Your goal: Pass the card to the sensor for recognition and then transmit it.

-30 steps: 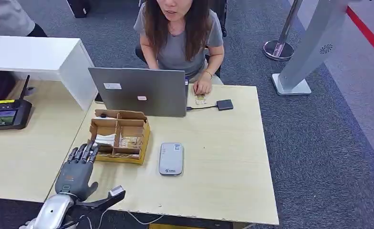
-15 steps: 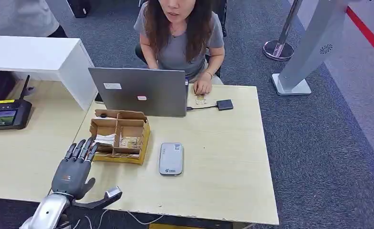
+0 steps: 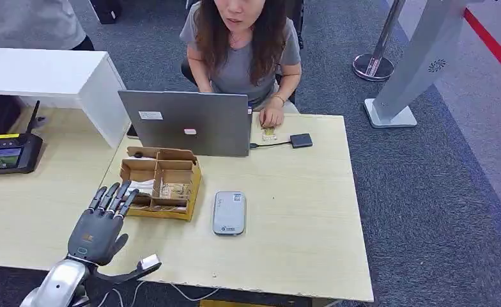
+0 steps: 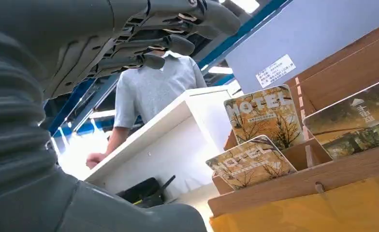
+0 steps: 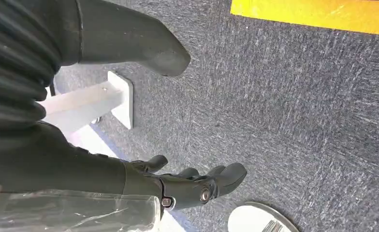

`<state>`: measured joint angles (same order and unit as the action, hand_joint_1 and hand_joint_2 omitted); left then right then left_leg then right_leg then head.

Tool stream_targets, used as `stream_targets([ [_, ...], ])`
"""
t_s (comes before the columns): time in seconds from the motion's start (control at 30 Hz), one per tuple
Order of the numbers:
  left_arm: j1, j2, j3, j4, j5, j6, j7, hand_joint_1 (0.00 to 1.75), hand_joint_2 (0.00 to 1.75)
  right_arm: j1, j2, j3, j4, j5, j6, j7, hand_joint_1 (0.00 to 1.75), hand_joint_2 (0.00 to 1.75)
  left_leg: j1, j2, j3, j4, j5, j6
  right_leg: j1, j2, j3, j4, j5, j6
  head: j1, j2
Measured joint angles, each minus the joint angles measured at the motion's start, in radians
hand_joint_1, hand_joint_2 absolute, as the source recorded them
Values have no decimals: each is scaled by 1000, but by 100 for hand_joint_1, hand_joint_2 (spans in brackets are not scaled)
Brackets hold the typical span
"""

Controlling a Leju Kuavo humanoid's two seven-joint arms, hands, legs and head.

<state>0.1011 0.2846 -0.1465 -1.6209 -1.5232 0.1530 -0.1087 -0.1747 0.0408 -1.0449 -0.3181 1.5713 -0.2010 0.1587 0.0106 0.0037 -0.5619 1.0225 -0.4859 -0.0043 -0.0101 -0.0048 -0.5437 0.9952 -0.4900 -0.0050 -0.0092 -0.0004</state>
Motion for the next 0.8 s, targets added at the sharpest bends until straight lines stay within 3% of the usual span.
stream_targets([
  [0.13,0,8,-2,0,0,5,-8,0,175,0,0,1,0,0,0,0,0,175,0,0,0,0,0,0,0,0,0,0,0,0,0,0],
  [0.2,0,30,-8,2,18,76,-52,0,175,-1,0,15,2,0,2,0,0,175,0,0,0,0,0,0,0,0,0,0,0,0,0,0],
  [0.33,0,30,-8,6,76,102,-97,0,175,-4,0,21,3,0,2,0,0,175,0,0,0,0,0,0,0,0,0,0,0,0,0,0],
  [0.8,1,14,-7,17,129,72,-111,0,175,-8,0,43,4,0,3,2,0,175,0,0,0,0,0,0,0,0,0,0,0,0,0,0],
])
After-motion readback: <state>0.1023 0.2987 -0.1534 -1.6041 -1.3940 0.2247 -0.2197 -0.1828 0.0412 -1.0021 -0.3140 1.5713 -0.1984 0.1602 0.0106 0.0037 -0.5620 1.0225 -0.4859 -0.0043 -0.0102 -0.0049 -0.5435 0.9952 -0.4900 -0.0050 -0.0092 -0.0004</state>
